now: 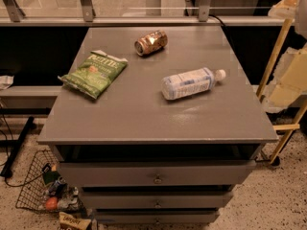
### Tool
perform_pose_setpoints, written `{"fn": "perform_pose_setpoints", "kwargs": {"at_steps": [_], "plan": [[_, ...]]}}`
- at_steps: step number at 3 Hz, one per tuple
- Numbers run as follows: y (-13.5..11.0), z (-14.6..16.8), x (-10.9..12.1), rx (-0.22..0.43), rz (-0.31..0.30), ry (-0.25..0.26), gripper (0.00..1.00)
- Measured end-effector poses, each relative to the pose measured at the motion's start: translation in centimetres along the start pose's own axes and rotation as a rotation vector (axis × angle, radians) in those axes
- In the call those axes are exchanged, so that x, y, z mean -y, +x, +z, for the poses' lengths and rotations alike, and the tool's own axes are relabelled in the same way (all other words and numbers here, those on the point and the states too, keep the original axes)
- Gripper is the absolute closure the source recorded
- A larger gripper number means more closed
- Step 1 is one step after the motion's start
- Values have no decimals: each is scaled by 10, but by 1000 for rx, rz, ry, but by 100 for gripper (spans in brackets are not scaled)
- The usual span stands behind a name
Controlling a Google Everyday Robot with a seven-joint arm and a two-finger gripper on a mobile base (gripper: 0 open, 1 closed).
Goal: Place blue plastic bottle upright
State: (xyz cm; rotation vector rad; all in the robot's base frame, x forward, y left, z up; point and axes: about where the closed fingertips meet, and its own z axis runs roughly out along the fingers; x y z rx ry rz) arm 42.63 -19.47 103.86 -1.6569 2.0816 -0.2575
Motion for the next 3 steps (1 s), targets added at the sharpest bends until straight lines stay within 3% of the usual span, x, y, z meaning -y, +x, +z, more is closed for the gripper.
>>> {"fn": "perform_pose_setpoints", "kwargs": {"at_steps": [1,2,3], "plan": [[0,0,0,0,0,0,0],[-14,15,20,35,-99,-44,0],[-43,50,51,67,-284,-146,0]]}}
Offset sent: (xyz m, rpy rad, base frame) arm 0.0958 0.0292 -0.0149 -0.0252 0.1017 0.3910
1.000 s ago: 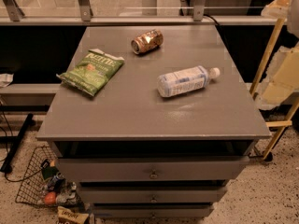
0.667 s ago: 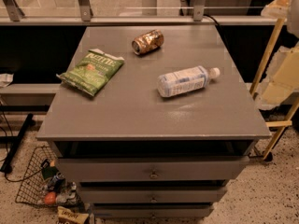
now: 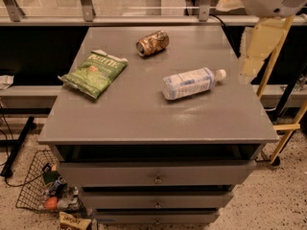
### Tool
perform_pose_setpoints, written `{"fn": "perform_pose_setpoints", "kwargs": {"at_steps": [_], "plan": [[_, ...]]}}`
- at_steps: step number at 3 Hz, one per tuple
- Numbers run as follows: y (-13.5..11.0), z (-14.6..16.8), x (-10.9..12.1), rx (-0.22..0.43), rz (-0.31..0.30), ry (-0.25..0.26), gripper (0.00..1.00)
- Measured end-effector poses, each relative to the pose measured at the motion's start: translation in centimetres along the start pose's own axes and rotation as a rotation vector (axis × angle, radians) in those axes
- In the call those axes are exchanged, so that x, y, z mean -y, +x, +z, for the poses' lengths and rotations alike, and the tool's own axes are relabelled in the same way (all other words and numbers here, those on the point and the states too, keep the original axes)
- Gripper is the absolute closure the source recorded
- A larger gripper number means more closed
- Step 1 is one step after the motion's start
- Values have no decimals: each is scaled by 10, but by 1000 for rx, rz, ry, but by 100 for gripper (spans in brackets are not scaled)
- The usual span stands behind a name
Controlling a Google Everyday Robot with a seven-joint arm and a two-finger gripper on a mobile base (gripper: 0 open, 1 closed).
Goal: Place blue plastic bottle upright
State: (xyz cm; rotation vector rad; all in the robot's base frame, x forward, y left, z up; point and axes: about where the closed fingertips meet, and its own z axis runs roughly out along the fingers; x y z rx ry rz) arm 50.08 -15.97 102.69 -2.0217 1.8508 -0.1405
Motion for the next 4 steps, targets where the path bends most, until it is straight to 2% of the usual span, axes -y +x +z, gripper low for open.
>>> {"fn": "perform_pose_setpoints", "kwargs": {"at_steps": [1,2,3,4], "plan": [[-18,43,32,14,-129,-96,0],[-24,89,46,10,-162,-178,0],[-15,129,46,-44,-108,-237,0],[0,165,37,-102,-23,-302,0]]}}
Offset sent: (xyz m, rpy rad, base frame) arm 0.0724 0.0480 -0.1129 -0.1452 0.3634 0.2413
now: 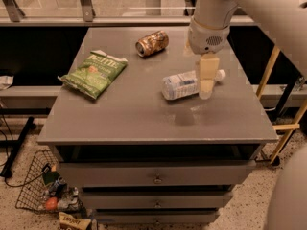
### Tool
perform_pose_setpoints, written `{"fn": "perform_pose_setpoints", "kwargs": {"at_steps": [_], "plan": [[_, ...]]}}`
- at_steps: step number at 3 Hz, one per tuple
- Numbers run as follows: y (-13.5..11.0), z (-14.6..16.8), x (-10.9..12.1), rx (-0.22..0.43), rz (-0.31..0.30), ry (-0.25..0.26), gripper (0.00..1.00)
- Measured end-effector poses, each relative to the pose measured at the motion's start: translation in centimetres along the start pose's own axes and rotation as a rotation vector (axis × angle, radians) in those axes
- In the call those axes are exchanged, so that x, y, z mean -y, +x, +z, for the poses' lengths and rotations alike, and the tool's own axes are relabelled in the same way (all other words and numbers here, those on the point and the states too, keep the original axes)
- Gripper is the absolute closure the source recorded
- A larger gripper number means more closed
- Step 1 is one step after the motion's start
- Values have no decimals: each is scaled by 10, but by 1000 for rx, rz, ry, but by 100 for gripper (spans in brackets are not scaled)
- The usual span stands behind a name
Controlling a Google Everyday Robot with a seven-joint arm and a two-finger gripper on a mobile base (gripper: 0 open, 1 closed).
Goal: Place blue plastic bottle upright
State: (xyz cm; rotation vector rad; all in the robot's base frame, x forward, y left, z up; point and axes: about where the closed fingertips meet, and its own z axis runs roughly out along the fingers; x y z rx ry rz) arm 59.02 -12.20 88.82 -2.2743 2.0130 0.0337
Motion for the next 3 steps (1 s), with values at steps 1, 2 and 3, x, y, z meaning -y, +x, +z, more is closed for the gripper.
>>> {"fn": "perform_pose_setpoints", "kwargs": {"at_steps": [1,2,3], "plan": [[13,25,1,-27,64,-47,0],[22,38,5,-33,95,-65,0],[24,43,10,-12,87,-67,0]]}}
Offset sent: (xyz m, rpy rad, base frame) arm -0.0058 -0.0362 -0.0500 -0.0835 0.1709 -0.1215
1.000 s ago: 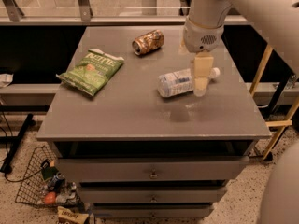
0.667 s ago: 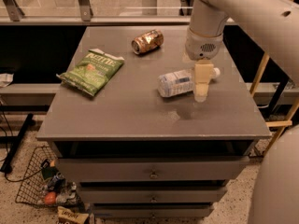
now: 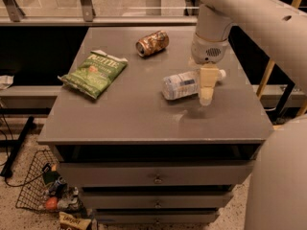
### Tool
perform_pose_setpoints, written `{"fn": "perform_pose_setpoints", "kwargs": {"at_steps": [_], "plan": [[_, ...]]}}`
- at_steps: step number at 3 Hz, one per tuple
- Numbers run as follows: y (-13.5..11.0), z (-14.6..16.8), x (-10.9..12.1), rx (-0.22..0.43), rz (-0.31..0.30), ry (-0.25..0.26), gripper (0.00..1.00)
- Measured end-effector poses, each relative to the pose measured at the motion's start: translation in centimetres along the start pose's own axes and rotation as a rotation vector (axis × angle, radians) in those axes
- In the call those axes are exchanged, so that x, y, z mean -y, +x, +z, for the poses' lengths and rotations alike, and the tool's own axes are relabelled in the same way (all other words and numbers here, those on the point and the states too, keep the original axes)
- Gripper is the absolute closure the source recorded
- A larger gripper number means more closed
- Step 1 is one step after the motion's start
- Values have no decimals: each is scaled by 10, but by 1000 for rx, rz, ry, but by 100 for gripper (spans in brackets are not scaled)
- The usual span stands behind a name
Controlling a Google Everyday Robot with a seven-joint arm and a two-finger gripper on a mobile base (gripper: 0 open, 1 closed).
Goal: Place blue plastic bottle upright
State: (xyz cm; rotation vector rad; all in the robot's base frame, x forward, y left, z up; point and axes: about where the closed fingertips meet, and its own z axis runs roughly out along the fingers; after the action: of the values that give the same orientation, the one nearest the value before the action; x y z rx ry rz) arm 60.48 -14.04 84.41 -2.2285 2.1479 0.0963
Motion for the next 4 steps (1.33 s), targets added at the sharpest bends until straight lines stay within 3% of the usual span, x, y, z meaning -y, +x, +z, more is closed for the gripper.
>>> {"fn": "perform_pose_setpoints", "kwargs": {"at_steps": [1,3,4], "plan": [[2,1,2,20,-15,-1,16],[5,-5,1,90,-46,14,64],[-1,-27,-1,131,-86,88,88]]}}
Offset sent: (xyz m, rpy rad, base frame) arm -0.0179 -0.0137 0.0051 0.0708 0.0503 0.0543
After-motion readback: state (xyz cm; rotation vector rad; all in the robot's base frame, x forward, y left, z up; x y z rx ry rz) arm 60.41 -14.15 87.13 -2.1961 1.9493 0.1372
